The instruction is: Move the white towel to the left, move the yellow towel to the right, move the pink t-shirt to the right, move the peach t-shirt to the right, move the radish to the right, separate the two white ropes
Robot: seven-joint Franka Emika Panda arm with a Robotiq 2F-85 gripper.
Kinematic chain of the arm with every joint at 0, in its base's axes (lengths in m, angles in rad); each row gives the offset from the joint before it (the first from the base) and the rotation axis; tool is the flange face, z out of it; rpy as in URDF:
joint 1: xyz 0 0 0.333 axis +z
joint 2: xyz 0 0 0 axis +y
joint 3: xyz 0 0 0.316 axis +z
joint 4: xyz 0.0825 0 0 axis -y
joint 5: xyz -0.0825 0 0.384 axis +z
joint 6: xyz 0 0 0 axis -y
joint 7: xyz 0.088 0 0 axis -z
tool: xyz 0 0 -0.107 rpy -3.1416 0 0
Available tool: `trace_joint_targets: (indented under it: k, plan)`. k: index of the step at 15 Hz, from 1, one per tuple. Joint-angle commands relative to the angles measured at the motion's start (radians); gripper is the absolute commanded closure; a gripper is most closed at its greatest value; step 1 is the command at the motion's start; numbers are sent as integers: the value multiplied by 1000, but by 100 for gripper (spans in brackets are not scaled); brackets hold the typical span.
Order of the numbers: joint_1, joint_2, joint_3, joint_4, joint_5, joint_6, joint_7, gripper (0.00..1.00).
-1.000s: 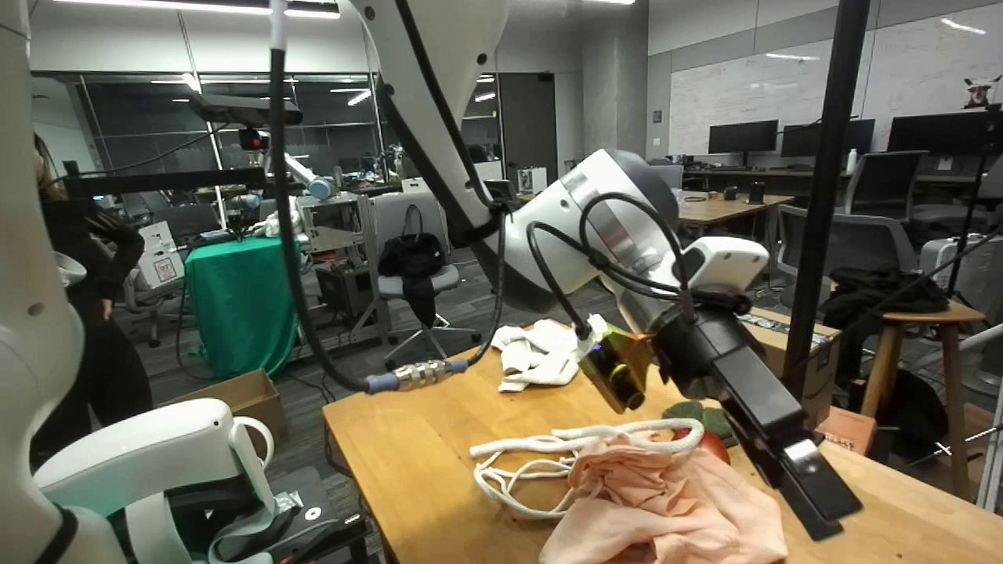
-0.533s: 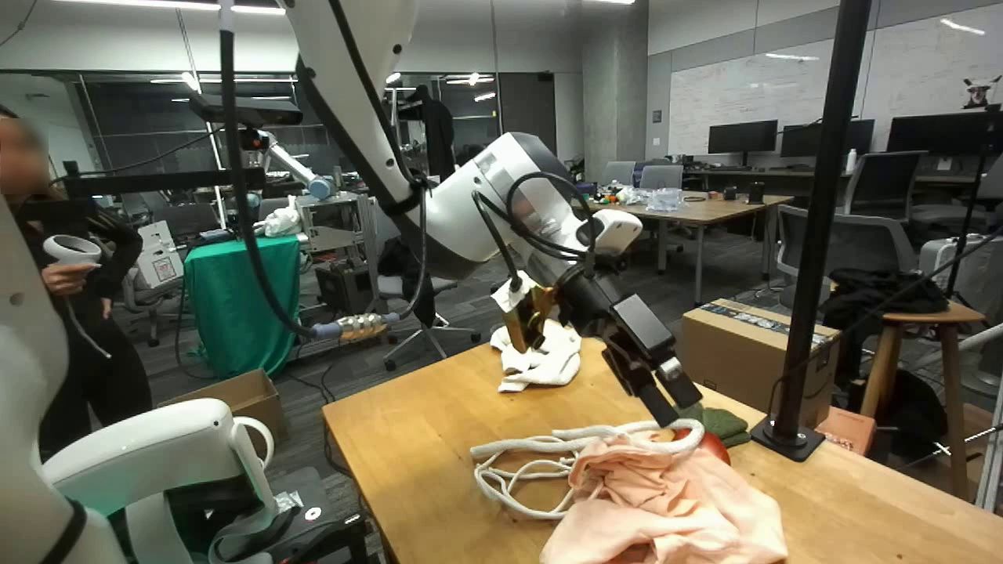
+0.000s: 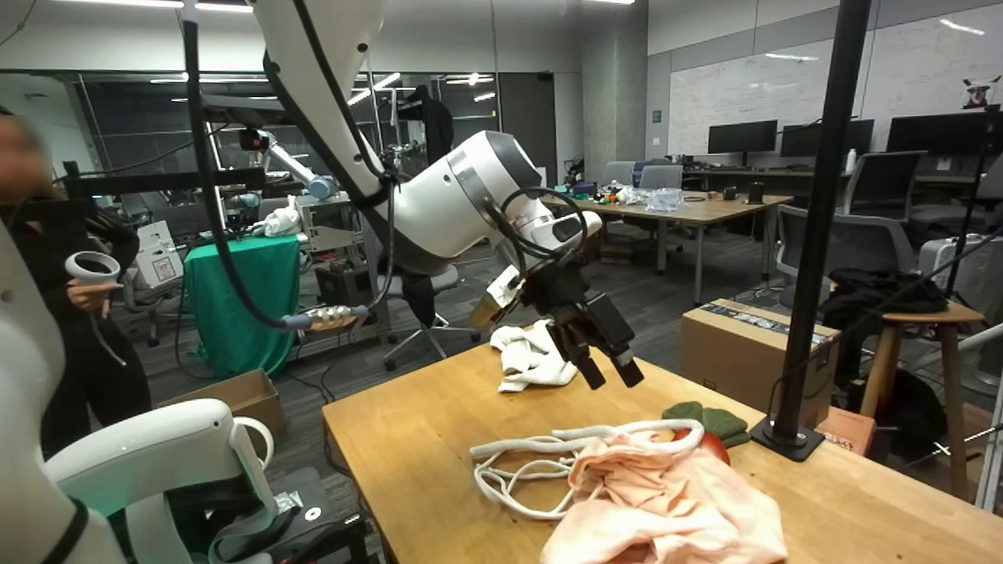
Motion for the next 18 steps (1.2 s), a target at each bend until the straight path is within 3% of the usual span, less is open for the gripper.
trace_joint_targets:
  k: [1,9,18]
  plan:
    - [-5,9,-9,-30,124,136,-187,0]
    - [-7,99,-37,-43,487,143,-550,0]
    - [-4,199,-109,8,508,201,-586,0]
